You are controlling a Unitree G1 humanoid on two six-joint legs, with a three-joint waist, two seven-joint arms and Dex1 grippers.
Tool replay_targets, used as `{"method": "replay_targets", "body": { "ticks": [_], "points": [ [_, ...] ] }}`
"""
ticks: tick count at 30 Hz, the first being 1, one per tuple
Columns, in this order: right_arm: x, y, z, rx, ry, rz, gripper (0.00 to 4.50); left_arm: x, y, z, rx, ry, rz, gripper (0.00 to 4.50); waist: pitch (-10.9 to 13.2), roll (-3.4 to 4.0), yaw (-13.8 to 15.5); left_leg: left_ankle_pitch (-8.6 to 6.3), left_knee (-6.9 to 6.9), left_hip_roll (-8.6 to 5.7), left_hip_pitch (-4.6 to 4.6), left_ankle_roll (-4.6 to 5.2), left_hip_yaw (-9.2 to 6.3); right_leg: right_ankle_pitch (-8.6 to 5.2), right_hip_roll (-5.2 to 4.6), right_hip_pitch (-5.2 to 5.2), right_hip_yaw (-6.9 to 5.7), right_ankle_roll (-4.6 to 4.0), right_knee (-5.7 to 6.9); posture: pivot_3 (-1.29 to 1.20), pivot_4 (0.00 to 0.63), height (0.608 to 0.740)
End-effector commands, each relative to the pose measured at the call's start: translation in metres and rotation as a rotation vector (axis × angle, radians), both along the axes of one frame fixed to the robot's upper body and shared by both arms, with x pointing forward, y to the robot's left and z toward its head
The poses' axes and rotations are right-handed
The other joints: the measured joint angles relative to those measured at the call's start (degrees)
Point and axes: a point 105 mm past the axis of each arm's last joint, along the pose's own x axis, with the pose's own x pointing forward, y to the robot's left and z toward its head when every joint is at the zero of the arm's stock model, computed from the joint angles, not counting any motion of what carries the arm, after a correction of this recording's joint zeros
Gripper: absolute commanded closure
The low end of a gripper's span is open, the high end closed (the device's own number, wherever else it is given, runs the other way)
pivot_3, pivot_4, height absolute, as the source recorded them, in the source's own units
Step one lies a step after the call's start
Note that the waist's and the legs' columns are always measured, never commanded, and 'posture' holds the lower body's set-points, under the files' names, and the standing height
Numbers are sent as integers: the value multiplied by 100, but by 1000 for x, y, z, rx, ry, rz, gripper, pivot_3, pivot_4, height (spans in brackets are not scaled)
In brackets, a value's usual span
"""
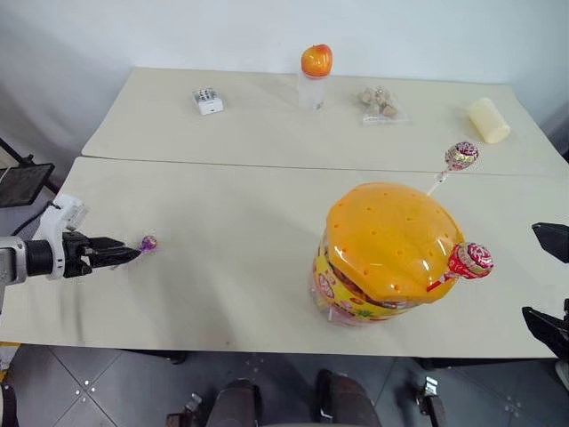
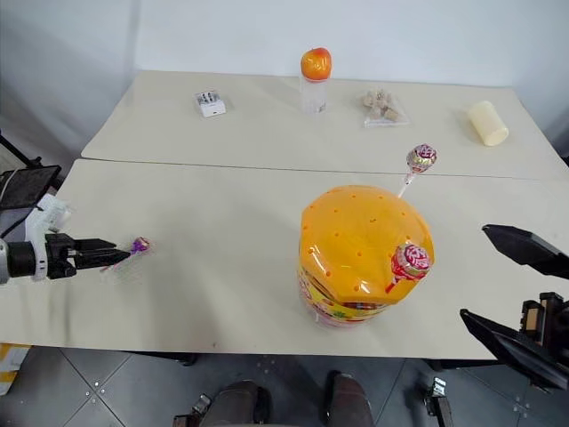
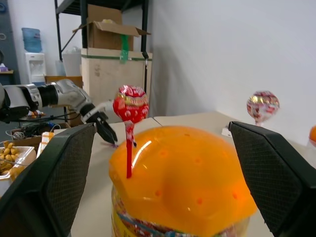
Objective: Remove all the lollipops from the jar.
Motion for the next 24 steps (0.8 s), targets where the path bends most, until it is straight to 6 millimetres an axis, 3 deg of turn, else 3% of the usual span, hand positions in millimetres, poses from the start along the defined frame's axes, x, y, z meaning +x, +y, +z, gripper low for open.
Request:
{"method": "replay_targets", "body": {
  "ticks": [1, 6, 8, 11, 14, 24],
  "points": [
    [4, 5, -3, -87, 48, -22, 0, 1, -32, 64, -113, -319, -231, 985, 0, 0, 28, 0, 2, 0, -1, 0, -2, 0, 0, 0, 0, -1, -1, 0, 150, 740],
    [12, 7, 2, -94, 131, -17, 0, -6, -88, 75, -237, -496, -466, 985, -11, 19, 16, -1, 7, -3, 1, 0, 5, 1, -5, 2, 1, 0, 3, 0, 150, 740],
    [14, 13, 3, -145, 201, 4, 0, -32, -131, 76, -388, -537, -683, 985, -11, 18, 10, -1, 7, -2, -1, 1, 4, 1, -3, 1, 0, 1, 4, 0, 150, 740],
    [17, 23, 7, -183, 211, 45, 0, -64, -166, 72, -512, -528, -889, 985, -6, 1, -38, -1, 15, 0, -3, 2, 0, 2, -4, 2, 4, 2, 3, 0, 150, 740],
    [17, 32, 8, -198, 204, 92, 0, -72, -179, 73, -564, -513, -946, 985, -7, 3, -69, -1, 24, 1, -3, 1, -7, 2, -1, 4, 5, 2, 5, 0, 150, 740],
    [14, 53, -1, -240, 157, 187, 0, -74, -189, 78, -650, -514, -959, 985, -9, 7, -91, -2, 36, -1, -8, 2, -22, 1, -1, 13, 4, 1, -1, 0, 150, 740]
  ]
}}
